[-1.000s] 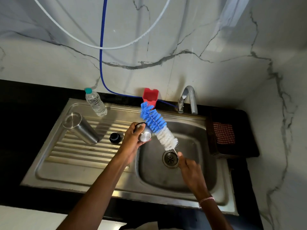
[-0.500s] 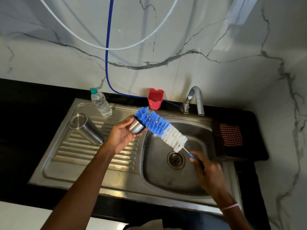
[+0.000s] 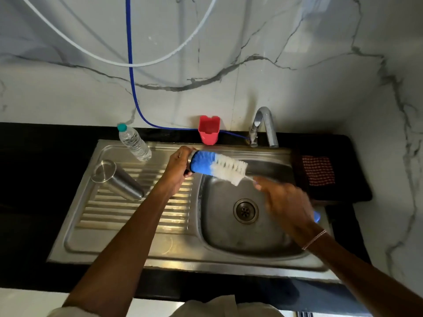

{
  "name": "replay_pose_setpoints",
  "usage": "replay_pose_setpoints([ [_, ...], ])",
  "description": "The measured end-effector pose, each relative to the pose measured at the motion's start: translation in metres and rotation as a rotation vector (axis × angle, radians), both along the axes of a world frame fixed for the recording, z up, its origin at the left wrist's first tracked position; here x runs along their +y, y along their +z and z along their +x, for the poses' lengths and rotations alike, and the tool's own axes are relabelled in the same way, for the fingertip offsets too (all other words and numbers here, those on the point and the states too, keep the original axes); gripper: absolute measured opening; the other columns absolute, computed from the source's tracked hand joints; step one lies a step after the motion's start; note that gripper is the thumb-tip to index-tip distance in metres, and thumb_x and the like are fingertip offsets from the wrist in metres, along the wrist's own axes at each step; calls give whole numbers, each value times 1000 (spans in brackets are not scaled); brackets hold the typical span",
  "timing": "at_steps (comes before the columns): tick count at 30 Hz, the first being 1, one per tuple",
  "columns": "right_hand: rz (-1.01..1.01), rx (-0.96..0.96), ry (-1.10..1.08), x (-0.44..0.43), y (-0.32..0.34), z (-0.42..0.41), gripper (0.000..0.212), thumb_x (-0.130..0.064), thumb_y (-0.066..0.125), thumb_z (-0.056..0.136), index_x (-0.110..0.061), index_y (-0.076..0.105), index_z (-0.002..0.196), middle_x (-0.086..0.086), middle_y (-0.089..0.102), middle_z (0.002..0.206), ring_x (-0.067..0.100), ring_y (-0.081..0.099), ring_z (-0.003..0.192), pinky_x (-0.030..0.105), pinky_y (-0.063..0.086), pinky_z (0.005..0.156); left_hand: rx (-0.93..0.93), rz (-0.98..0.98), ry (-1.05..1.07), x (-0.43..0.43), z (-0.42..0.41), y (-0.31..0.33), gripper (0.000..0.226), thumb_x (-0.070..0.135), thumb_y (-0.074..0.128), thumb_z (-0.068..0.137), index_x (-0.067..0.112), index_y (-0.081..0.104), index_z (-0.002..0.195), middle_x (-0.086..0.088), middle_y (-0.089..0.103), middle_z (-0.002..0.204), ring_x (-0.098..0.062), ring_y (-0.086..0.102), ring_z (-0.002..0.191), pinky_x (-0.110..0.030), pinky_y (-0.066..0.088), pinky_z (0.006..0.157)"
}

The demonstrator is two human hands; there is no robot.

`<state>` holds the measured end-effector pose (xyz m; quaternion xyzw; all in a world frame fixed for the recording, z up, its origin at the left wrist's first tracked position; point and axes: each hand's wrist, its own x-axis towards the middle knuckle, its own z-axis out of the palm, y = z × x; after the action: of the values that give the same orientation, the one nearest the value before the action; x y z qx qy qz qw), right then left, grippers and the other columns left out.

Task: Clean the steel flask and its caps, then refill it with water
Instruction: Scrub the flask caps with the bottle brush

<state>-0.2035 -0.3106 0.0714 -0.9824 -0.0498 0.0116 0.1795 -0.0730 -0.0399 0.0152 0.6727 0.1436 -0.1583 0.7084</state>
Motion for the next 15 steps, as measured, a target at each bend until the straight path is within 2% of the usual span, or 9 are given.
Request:
replay_pose_setpoints([
  [2, 739, 621, -229, 7, 6, 6, 21, -26, 54, 104, -26, 75, 103, 2, 52, 63, 15, 43, 46, 21, 33, 45, -51, -34, 16, 1, 3, 2, 22, 29, 49, 106, 19, 67, 97, -2, 68, 85, -15, 62, 72, -27, 47, 57],
  [3, 975, 808, -335, 7, 6, 7, 22, -28, 52, 105, -23, 73, 99, 0, 41, 60, 11, 30, 44, 17, 24, 41, -66, -47, 15, 3, 5, 4, 23, 30, 49, 106, 18, 68, 98, -2, 70, 90, -15, 67, 78, -29, 53, 62],
  [5, 1038, 832, -314, 10, 4, 10, 18, -34, 55, 103, -19, 65, 99, -2, 39, 60, 8, 26, 45, 17, 21, 39, -78, -58, 30, 9, 11, 4, 24, 30, 48, 106, 16, 67, 102, -4, 71, 94, -16, 69, 84, -31, 56, 68],
  [6, 855, 674, -216, 9, 2, 8, 20, -38, 57, 101, -19, 61, 98, -2, 46, 62, 9, 35, 45, 20, 27, 39, -67, -49, 49, 12, 15, 4, 23, 31, 49, 106, 15, 66, 105, -3, 71, 93, -16, 69, 85, -31, 57, 68],
  [9, -221, -11, 91, 4, -18, 4, 20, -34, 58, 98, -18, 58, 110, 1, 63, 82, 20, 62, 65, 31, 48, 55, -13, 2, 119, 17, 23, 6, 20, 39, 56, 103, 21, 65, 103, 1, 71, 90, -17, 67, 89, -34, 51, 75],
  [11, -433, -136, 131, 6, -27, 8, 22, -20, 62, 95, -17, 59, 117, 5, 65, 85, 28, 65, 68, 36, 49, 55, -25, -6, 153, 15, 25, 10, 18, 38, 57, 102, 24, 66, 96, 4, 69, 84, -15, 65, 84, -32, 47, 73],
  [12, -280, -33, 156, 9, -25, 9, 19, -19, 60, 96, -19, 60, 115, 4, 64, 84, 26, 64, 67, 36, 48, 56, -43, -20, 154, 12, 25, 13, 18, 36, 56, 103, 24, 66, 92, 5, 68, 80, -13, 64, 77, -28, 46, 68],
  [13, 62, 120, 151, 11, -20, 11, 11, -19, 56, 100, -21, 63, 107, 3, 62, 78, 20, 60, 63, 34, 47, 55, -61, -35, 147, 10, 25, 17, 20, 33, 55, 103, 24, 66, 90, 6, 67, 76, -10, 62, 72, -25, 44, 63],
  [15, 851, 626, -78, 14, -7, 18, 21, -22, 49, 106, -16, 64, 93, 2, 42, 63, 10, 38, 45, 23, 34, 43, -82, -76, 122, 8, 27, 25, 23, 31, 53, 104, 22, 67, 90, 6, 68, 77, -9, 64, 72, -27, 46, 65],
])
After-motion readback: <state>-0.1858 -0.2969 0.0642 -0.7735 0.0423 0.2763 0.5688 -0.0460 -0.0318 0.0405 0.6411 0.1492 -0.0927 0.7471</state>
